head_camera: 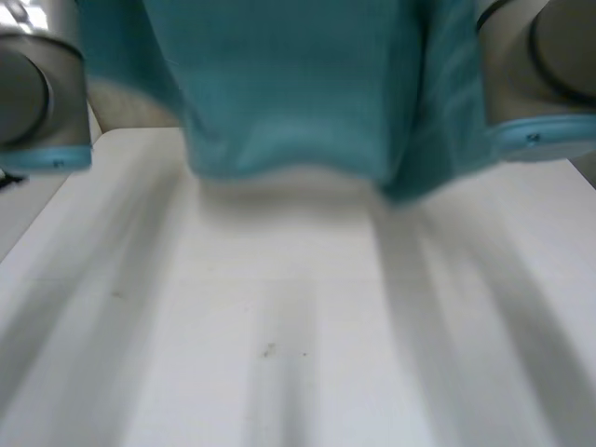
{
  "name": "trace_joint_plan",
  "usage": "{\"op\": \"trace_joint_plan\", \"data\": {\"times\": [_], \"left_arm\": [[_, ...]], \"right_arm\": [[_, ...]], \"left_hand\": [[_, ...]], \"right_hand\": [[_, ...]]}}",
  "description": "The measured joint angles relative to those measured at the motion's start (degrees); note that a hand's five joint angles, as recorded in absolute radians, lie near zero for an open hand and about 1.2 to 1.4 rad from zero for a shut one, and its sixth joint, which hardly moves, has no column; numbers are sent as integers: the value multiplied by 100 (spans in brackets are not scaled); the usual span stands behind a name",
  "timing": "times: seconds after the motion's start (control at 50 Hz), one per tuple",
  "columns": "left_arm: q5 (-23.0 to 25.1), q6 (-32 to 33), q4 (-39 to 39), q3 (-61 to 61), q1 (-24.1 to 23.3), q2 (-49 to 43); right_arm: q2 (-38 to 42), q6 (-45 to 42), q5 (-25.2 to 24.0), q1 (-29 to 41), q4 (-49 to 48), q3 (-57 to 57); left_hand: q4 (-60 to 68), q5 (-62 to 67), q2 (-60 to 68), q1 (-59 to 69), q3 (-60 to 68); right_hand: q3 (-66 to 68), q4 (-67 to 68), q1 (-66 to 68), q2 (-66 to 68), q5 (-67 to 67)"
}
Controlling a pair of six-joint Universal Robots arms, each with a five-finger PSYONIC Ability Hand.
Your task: Fold the laundry
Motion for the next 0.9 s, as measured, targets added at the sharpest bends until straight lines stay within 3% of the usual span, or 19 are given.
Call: {"op": "trace_joint_plan", "data": {"times": [0.08, 0.16, 0.26, 0.54, 0.56, 0.64, 0.7, 0.72, 0.8, 0.82, 0.9], "left_arm": [[-3, 56, 661, -281, 69, 302], [-3, 62, 638, -578, 117, 369], [-2, 62, 87, -1838, 226, 439], [25, 74, -412, -4458, 107, 524], [25, 74, -411, -4598, 76, 526], [20, 75, -427, -4746, 33, 578], [17, 76, -489, -4780, 16, 750], [17, 76, -515, -4781, 13, 817], [15, 73, -607, -4754, 14, 1093], [14, 68, -668, -4726, 14, 1293], [10, 50, -788, -4623, 7, 1862]], "right_arm": [[-588, -24, -65, -6, -561, 750], [-759, -42, -149, -5, -579, 1213], [-956, -92, -383, -23, -107, 2722], [-336, 0, -466, -73, 801, 4579], [-236, 20, -464, -83, 800, 4639], [-201, 168, -459, -208, 782, 4714], [-245, 260, -463, -277, 777, 4744], [-467, 628, -485, -527, 759, 4855], [-742, 1074, -580, -776, 748, 5018], [-921, 1363, -681, -940, 751, 5151], [-1276, 1888, -899, -1303, 785, 5455]], "left_hand": [[0, 0, 0, 0, 0], [0, 0, 0, 0, 0], [0, 0, 1, 0, 0], [1, 0, 4, 0, 1], [1, 0, 5, 0, 1], [1, 0, 5, 0, 1], [1, 0, 5, 0, 1], [1, 0, 5, 0, 1], [0, 0, 5, 0, 1], [1, 0, 5, 0, 1], [1, 0, 5, 0, 1]], "right_hand": [[0, 0, 0, 0, 0], [0, 0, 0, 0, 0], [8, 8, 0, 0, 0], [1, 9, -5, -7, 0], [-1319, -1281, -887, -1313, -1097], [-3156, -3194, -2464, -3227, -3023], [-3156, -3194, -2464, -3227, -3023], [-4118, -4099, -3220, -4127, -3957], [-4118, -4099, -3220, -4127, -3957], [-4973, -5057, -3953, -4658, -4915], [-5133, -5119, -4007, -4658, -5025]]}}
